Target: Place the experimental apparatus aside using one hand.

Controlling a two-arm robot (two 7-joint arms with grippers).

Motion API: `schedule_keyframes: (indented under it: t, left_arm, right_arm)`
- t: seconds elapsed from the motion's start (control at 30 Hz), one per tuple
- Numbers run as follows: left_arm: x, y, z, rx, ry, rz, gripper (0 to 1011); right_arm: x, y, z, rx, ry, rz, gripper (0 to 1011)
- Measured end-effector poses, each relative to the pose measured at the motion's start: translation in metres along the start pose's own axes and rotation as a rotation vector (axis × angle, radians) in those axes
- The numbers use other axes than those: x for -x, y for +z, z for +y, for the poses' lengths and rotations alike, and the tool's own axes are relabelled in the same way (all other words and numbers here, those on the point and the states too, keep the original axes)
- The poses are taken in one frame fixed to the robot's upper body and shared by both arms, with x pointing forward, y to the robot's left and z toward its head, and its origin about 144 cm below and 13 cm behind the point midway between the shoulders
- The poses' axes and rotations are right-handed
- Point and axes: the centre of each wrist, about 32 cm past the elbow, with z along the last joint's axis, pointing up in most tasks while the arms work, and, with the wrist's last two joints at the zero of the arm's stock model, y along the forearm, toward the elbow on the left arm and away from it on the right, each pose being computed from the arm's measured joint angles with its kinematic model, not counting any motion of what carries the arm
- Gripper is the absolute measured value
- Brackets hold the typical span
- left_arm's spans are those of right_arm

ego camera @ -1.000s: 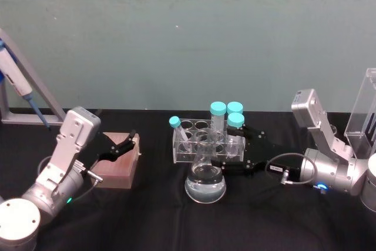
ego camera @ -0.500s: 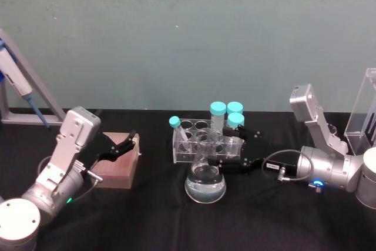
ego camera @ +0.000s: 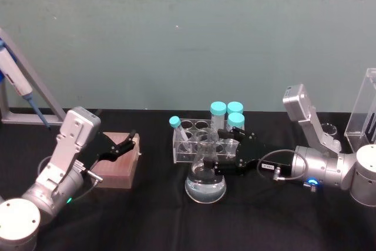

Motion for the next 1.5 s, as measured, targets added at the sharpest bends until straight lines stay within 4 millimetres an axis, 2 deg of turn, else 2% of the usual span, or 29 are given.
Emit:
schedule_keyframes:
  t: [0.53,1.5]
  left_arm:
    - [0.0,0.0,0.0,0.0,0.0,0.0,1000]
    - [0.0,0.0,0.0,0.0,0.0,0.0,1000]
  right_arm:
    - [-0.001,-0.004,0.015,0.02,0.026,-0.004,1000]
    - [-0.003,-0.003,0.022,0.026,0.022,-0.003,1000]
